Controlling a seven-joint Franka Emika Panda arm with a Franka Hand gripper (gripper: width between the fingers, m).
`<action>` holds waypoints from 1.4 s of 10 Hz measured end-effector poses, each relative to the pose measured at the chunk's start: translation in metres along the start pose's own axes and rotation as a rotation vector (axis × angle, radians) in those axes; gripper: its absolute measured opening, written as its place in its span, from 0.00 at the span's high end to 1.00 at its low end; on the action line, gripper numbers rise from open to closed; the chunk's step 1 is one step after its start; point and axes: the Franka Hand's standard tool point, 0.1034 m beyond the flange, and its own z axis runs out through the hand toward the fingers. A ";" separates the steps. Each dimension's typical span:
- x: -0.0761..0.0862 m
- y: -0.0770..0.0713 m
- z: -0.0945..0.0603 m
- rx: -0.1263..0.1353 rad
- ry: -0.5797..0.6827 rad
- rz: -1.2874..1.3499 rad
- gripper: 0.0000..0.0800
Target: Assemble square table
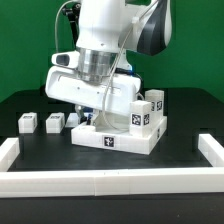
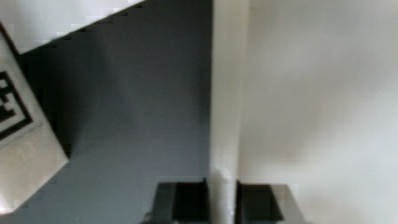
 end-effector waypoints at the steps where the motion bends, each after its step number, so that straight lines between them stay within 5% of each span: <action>1: 0.007 -0.008 -0.002 0.005 0.013 -0.071 0.92; 4: 0.028 -0.040 -0.011 0.021 0.052 -0.392 0.92; 11: 0.037 -0.040 -0.011 -0.013 0.084 -0.854 0.92; 14: 0.061 -0.078 -0.019 -0.024 0.112 -1.146 0.92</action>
Offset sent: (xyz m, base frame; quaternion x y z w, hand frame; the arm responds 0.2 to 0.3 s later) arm 0.0437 0.0493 -0.0068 0.0508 -0.0121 -0.2577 0.9648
